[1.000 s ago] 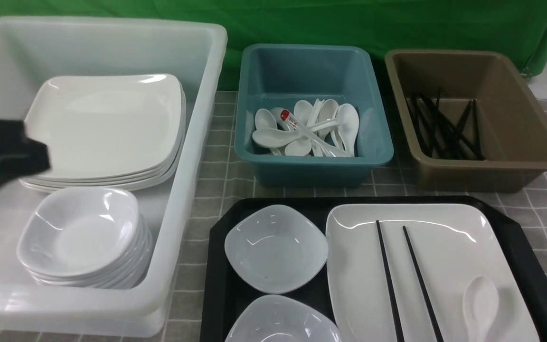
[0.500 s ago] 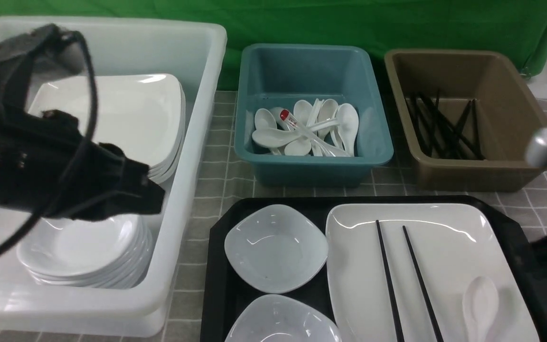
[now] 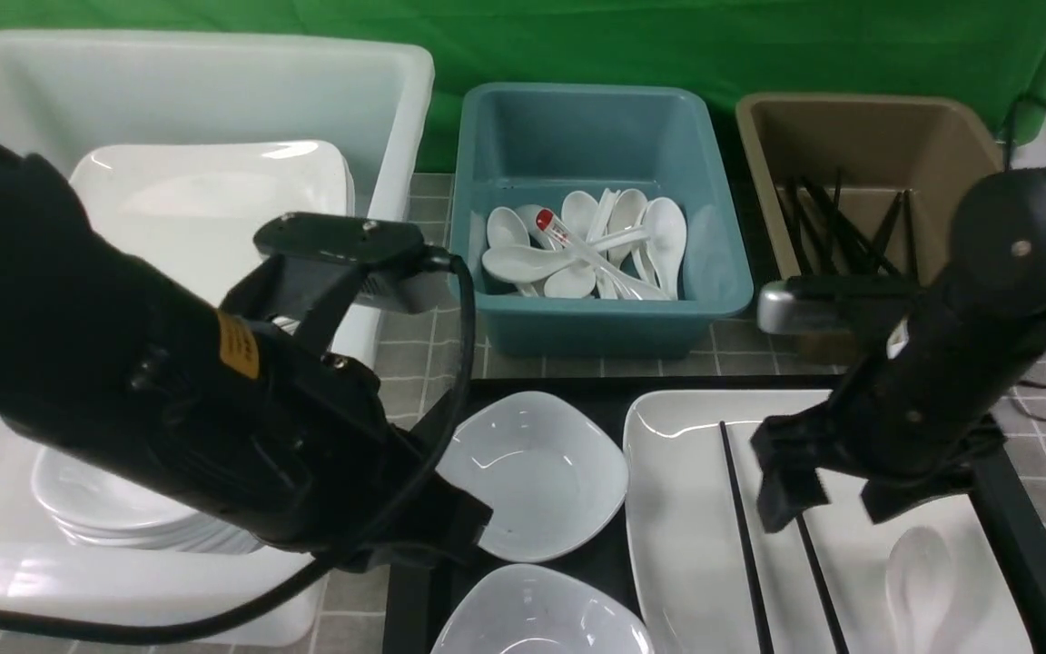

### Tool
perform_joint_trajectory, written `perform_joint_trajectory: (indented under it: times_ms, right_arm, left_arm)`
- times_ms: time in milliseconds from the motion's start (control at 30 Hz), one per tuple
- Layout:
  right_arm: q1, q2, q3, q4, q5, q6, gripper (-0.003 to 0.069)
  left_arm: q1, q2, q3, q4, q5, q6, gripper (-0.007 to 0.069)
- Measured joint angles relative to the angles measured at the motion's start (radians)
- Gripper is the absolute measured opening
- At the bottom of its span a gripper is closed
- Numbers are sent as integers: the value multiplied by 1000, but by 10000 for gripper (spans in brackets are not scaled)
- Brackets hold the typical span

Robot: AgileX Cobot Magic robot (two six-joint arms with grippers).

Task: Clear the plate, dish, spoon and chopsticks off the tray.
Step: Use the right arm to grab a pair of chopsticks from the plate

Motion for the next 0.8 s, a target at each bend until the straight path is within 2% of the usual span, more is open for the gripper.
perform_joint_trajectory:
  times_ms: [333,400,467,600,633,667,700,733,800]
  right_arm:
    - [5,122,-9,24,-37,2,691]
    - [6,122,-9,25,-49,2,656]
    - [7,122,-9,27,-57,2,584]
    - [7,126,-9,42,-60,2,353]
    - [7,126,-9,45,-61,2,337]
    - [8,128,-9,56,-65,2,227]
    - [9,129,-9,62,-69,2,155]
    - [13,131,-9,72,-75,2,120]
    - [18,131,-9,93,-87,2,126]
  left_arm:
    - [-1,0,0,10,21,-19,0]
    - [-1,0,0,14,21,-19,0]
    - [-1,0,0,14,21,-19,0]
    - [-1,0,0,15,21,-19,0]
    - [-1,0,0,15,21,-19,0]
    - [-1,0,0,15,20,-19,0]
    - [-1,0,0,15,15,-19,0]
    - [-1,0,0,15,10,-19,0]
    - [-1,0,0,15,1,-19,0]
